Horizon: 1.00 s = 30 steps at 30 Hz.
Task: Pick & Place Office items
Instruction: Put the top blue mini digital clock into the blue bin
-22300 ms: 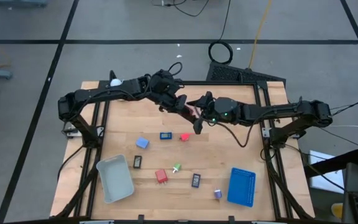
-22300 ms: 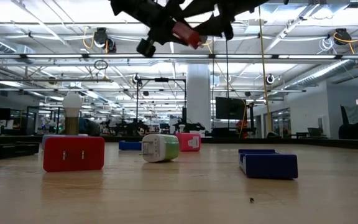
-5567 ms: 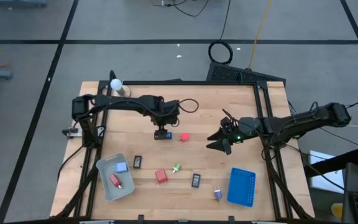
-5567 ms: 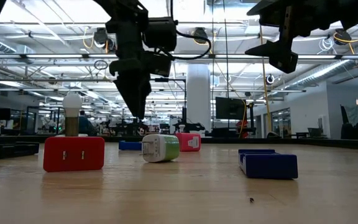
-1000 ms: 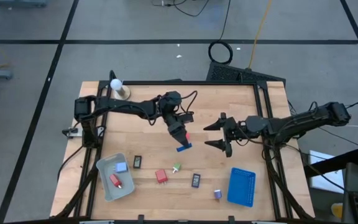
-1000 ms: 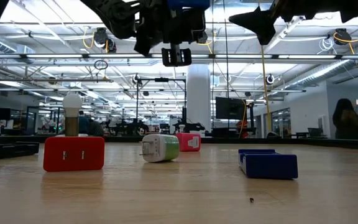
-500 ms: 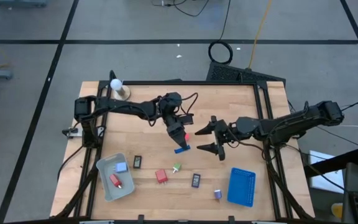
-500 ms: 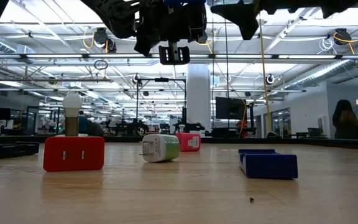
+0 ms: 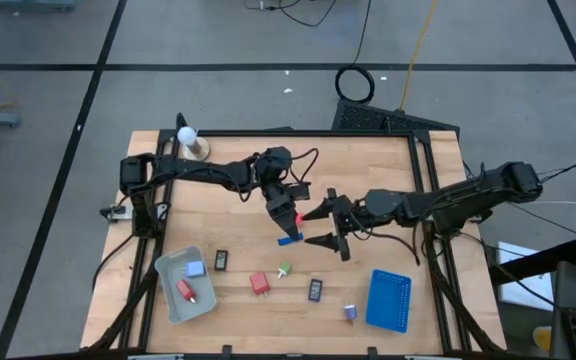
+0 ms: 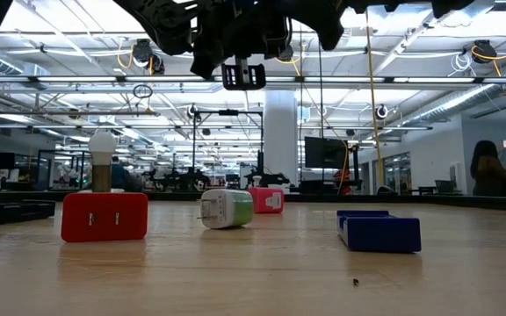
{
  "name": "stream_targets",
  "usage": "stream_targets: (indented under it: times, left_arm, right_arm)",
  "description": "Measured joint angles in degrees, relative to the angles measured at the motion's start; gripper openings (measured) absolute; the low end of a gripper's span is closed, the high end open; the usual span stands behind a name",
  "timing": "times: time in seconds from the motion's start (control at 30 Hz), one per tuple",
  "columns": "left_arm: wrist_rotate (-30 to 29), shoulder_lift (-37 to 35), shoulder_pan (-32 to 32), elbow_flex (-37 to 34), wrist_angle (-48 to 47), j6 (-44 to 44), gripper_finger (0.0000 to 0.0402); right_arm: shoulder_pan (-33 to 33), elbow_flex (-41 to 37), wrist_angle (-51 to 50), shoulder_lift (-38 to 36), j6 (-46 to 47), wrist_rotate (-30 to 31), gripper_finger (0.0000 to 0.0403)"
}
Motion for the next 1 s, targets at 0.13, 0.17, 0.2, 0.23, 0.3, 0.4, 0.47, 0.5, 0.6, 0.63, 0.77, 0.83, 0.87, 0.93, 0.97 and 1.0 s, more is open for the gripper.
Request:
stream_targets:
  times: [0.13,0.17,0.2,0.23,0.3,0.4,0.47,0.5,0.6,0.63,0.77,0.83,0.87,0.93,0.97,1.0]
  left_arm:
    - [0.17,0.0,0.72,0.0,0.25,0.09,0.0146]
    - [0.18,0.0,0.97,0.0,0.38,-0.03,0.0146]
    - [0.29,0.0,1.19,0.0,0.97,-0.45,0.0146]
    - [0.29,0.0,1.35,0.0,1.45,-0.83,0.0146]
    - [0.42,-0.02,1.65,0.0,1.62,-0.96,0.0146]
    - [0.8,-0.02,1.91,0.0,1.79,-1.55,0.0146]
    - [1.08,-0.02,1.95,0.0,3.17,-2.69,0.0146]
    - [1.23,-0.02,1.95,0.0,4.16,-3.33,0.0146]
    - [1.36,-0.02,1.79,0.0,6.62,-4.79,0.0146]
    - [1.37,-0.02,1.79,0.0,7.35,-5.43,0.0146]
    - [1.39,-0.02,1.77,0.0,8.2,-6.86,0.0146]
    - [1.39,-0.02,1.59,0.0,8.19,-6.86,0.0146]
    - [1.34,-0.02,1.46,0.0,8.23,-6.86,0.0146]
    - [1.26,-0.02,1.12,0.0,8.22,-6.87,0.0146]
    - [1.23,-0.02,0.98,0.0,8.06,-6.88,0.0146]
    - [1.16,-0.02,0.9,0.0,8.07,-6.86,0.0146]
  right_arm:
    - [0.78,2.02,0.09,1.52,-0.69,-0.02,0.0293]
    - [0.92,2.33,0.11,1.91,-0.99,-0.04,0.0293]
    - [1.14,2.58,-0.08,2.21,-1.1,-0.03,0.0293]
    - [1.35,2.7,-0.07,2.53,-1.24,0.0,0.0293]
    - [1.57,3.08,-0.1,3.19,-1.38,0.07,0.0293]
    - [1.59,3.66,-0.06,4.03,-1.22,0.09,0.0293]
    - [1.58,3.68,-0.08,4.08,-1.38,0.19,0.0293]
    - [1.54,3.68,0.12,4.07,-1.39,0.45,0.0293]
    - [1.54,3.74,0.08,4.0,-2.16,2.36,0.0292]
    - [1.54,3.74,-0.04,4.02,-2.61,3.18,0.0293]
    - [1.52,3.74,-0.01,4.02,-3.34,4.73,0.0292]
    - [1.52,3.74,-0.05,4.05,-3.39,5.45,0.0289]
    - [1.52,3.74,-0.03,4.15,-3.41,6.08,0.0286]
    - [1.52,3.74,0.03,4.62,-3.49,6.4,0.0278]
    - [1.52,3.74,0.01,4.69,-3.55,6.26,0.0272]
    - [1.52,3.74,-0.01,4.68,-3.55,6.22,0.0266]
